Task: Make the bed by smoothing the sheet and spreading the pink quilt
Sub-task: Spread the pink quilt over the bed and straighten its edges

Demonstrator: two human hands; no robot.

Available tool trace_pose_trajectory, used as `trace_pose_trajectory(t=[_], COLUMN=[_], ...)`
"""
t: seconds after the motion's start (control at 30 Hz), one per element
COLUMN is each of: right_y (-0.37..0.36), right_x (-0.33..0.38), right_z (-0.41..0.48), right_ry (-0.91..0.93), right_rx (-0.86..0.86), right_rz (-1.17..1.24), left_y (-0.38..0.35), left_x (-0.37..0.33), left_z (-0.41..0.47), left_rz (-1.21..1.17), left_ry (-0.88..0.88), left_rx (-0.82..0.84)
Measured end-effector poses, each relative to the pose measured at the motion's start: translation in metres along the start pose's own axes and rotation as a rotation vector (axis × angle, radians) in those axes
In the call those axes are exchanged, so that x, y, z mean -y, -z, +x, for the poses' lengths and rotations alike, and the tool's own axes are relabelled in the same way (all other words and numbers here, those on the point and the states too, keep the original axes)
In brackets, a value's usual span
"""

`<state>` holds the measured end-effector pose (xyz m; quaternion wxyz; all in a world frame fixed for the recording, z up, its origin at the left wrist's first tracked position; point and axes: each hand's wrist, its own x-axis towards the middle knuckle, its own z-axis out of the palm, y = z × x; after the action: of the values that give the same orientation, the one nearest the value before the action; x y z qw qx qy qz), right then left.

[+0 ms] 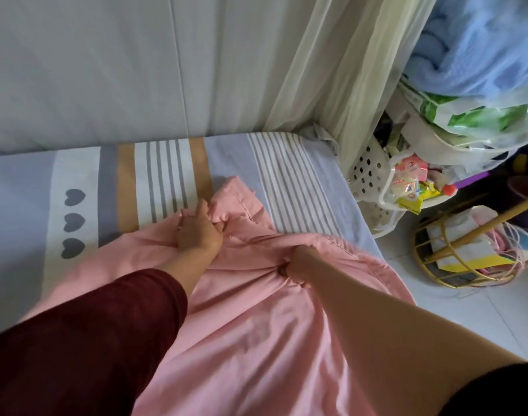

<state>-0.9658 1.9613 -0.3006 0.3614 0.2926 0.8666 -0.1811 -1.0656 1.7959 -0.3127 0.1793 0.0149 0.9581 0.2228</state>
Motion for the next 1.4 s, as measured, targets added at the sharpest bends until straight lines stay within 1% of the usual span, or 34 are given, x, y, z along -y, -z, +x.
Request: trace_pose_trajectory(t=[0.1, 0.17, 0.2, 0.27, 0.33, 0.4, 0.47, 0.53, 0.57, 0.63, 0.67, 0.7, 0.73, 0.8, 0.83, 0.87, 0.9, 0.93, 0.97, 1.03, 1.07, 1.1, 1.13, 1.2, 1.33, 1.4], right_y=[-0.004, 0.000, 0.002, 0.015, 0.032, 0.044, 0.052, 0.049, 0.048, 0.046, 0.044, 0.044, 0.048, 0.053, 0.058, 0.063, 0.064, 0.064, 0.062, 0.058, 0.058, 0.057, 0.057, 0.060, 0.063, 0.066], right_x=[0.002, 0.003, 0.000, -0.007, -0.017, -0.035, -0.050, -0.052, -0.052, -0.051, -0.051, -0.052, -0.056, -0.064, -0.067, -0.070, -0.073, -0.075, -0.074, -0.075, -0.073, -0.077, -0.080, -0.079, -0.072, -0.067], right_z=[0.001, 0.003, 0.008, 0.008, 0.000, -0.001, 0.007, 0.016, 0.018, 0.018, 0.015, 0.014, 0.017, 0.028, 0.032, 0.034, 0.040, 0.044, 0.048, 0.054, 0.057, 0.063, 0.069, 0.071, 0.062, 0.060], right_ry=[-0.061, -0.068, -0.074, -0.118, -0.125, -0.138, -0.183, -0.246, -0.250, -0.237, -0.220, -0.185, -0.148, -0.117, -0.115, -0.102, -0.066, -0.008, 0.082, 0.265, 0.324, 0.353, 0.370, 0.378, 0.279, 0.254], right_rx=[-0.049, -0.017, 0.040, 0.242, 0.437, 0.586, 0.700, 0.738, 0.735, 0.715, 0.694, 0.630, 0.505, 0.170, 0.062, -0.011, -0.057, -0.065, -0.035, 0.045, 0.082, 0.087, 0.075, 0.062, -0.010, -0.065], right_rz=[0.012, 0.057, 0.152, 0.411, 0.701, 0.962, 1.109, 1.153, 1.137, 1.111, 1.130, 1.206, 1.351, 1.778, 1.986, 2.134, 2.215, 2.225, 2.194, 2.058, 1.992, 1.956, 1.938, 1.909, 1.867, 1.829], left_y=[0.001, 0.003, 0.003, 0.003, 0.000, -0.006, -0.009, -0.006, -0.006, -0.002, 0.002, 0.006, 0.012, 0.023, 0.029, 0.032, 0.026, 0.017, 0.003, -0.037, -0.051, -0.072, -0.084, -0.091, -0.083, -0.073], left_x=[0.001, 0.001, 0.002, 0.003, 0.006, 0.007, -0.003, -0.014, -0.021, -0.045, -0.061, -0.079, -0.103, -0.153, -0.176, -0.197, -0.215, -0.226, -0.230, -0.220, -0.210, -0.203, -0.196, -0.189, -0.185, -0.183], left_z=[-0.001, -0.001, 0.000, 0.002, 0.005, 0.003, 0.000, -0.002, -0.001, 0.000, 0.001, 0.006, 0.017, 0.044, 0.055, 0.062, 0.072, 0.079, 0.087, 0.103, 0.106, 0.112, 0.120, 0.130, 0.133, 0.124], left_rz=[0.001, -0.036, -0.054, -0.069, -0.041, -0.009, 0.070, 0.220, 0.287, 0.330, 0.306, 0.261, 0.195, 0.081, 0.049, 0.020, 0.006, -0.031, -0.089, -0.281, -0.296, -0.244, -0.171, -0.069, 0.001, 0.041], left_ry=[0.002, 0.037, 0.052, 0.053, 0.046, 0.048, 0.075, 0.124, 0.162, 0.241, 0.254, 0.223, 0.159, -0.001, -0.104, -0.204, -0.294, -0.349, -0.362, -0.350, -0.363, -0.421, -0.478, -0.526, -0.539, -0.571], left_rx=[-0.012, -0.008, -0.005, -0.003, -0.010, -0.010, 0.005, 0.013, 0.017, 0.029, 0.015, -0.019, -0.073, -0.220, -0.283, -0.310, -0.298, -0.280, -0.218, -0.087, -0.034, -0.001, -0.017, -0.044, 0.165, 0.230])
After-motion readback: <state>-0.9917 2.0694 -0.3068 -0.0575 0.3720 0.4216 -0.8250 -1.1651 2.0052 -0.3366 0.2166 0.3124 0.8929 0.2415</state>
